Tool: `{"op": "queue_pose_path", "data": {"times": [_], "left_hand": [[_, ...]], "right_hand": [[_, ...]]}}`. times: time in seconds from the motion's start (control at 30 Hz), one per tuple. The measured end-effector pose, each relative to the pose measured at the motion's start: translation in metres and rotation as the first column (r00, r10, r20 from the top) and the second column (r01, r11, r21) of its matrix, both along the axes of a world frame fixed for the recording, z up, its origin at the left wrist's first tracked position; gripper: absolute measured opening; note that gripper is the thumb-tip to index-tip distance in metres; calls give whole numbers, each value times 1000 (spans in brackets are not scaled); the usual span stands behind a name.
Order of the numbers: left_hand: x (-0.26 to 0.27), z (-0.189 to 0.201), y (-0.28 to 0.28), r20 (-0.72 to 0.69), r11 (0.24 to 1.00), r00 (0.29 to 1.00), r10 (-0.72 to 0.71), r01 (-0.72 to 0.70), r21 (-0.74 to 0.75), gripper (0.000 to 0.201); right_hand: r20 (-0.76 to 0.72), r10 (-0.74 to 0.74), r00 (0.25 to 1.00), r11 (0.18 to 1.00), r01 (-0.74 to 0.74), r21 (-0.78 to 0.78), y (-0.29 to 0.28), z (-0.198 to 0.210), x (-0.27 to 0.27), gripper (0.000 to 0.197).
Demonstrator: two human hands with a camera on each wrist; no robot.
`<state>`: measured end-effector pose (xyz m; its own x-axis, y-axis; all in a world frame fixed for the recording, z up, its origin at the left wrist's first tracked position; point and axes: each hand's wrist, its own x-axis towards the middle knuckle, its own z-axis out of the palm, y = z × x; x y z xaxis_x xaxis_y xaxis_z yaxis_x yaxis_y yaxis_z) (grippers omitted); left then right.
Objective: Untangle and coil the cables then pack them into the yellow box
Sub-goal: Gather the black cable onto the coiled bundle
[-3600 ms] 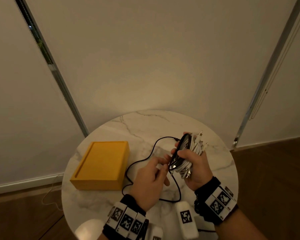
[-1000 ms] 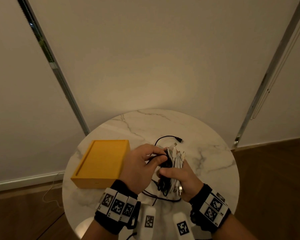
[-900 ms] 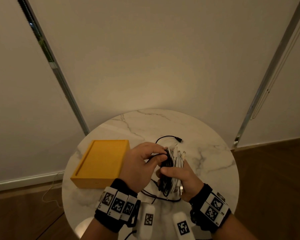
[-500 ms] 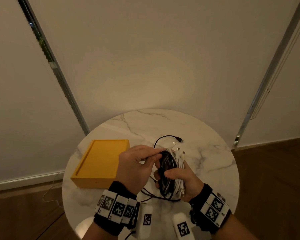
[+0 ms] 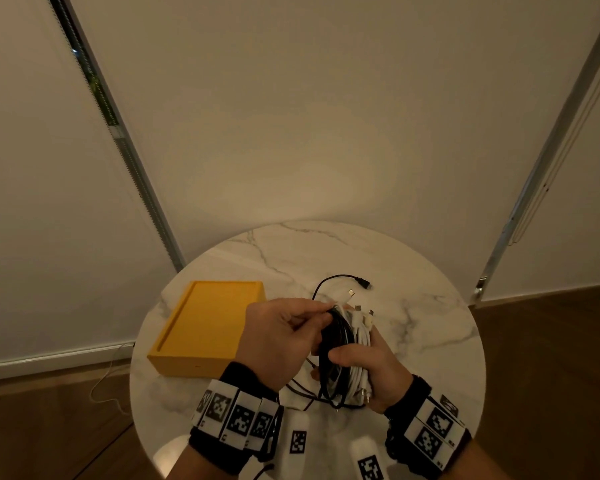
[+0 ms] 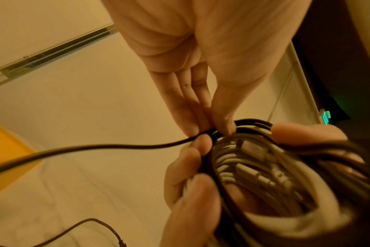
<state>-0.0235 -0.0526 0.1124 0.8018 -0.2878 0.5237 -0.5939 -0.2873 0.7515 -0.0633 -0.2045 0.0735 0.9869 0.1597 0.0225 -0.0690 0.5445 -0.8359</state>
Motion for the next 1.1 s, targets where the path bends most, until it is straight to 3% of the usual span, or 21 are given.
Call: {"op": "queue_pose_path", "data": {"times": [0.3, 0.47, 0.6, 0.73, 0.8, 0.83, 0.9, 1.0, 1.1], "left_hand": [[6, -1, 9, 99, 993, 995, 16, -27, 113, 18], [8, -9, 6, 43, 996, 999, 28, -32, 86, 20], [12, -16, 7, 36, 993, 999, 28, -32, 116, 23], [5, -7, 6, 315, 946, 947, 68, -161, 280, 13], [8, -7, 7, 361, 929, 929, 83, -203, 309, 10], [11, -10, 7, 358, 928, 929, 97, -214, 304, 5], [13, -11, 7, 306, 936, 944, 126, -215, 278, 15], [11, -9, 7, 256, 971, 963, 83, -136, 197, 25], [5, -9, 4, 235, 992, 971, 28, -56, 111, 22]], "right_hand": [[-54, 3, 999, 998, -6, -59, 1, 2, 1, 78], [-41, 34, 999, 999, -35, -32, 1, 2, 0, 63], [-55, 31, 998, 999, -29, 41, 2, -1, 1, 62], [-52, 27, 998, 999, -25, 46, 3, 0, 2, 54], [-50, 30, 998, 999, -28, 28, 2, 0, 3, 54], [-50, 31, 998, 999, -30, 12, 2, 0, 3, 59], [-54, 20, 998, 999, -22, -37, 2, 1, 4, 67], [-21, -47, 999, 995, 45, -87, 5, -2, 5, 66], [14, -142, 990, 988, 143, -60, 10, -1, 5, 67]]}}
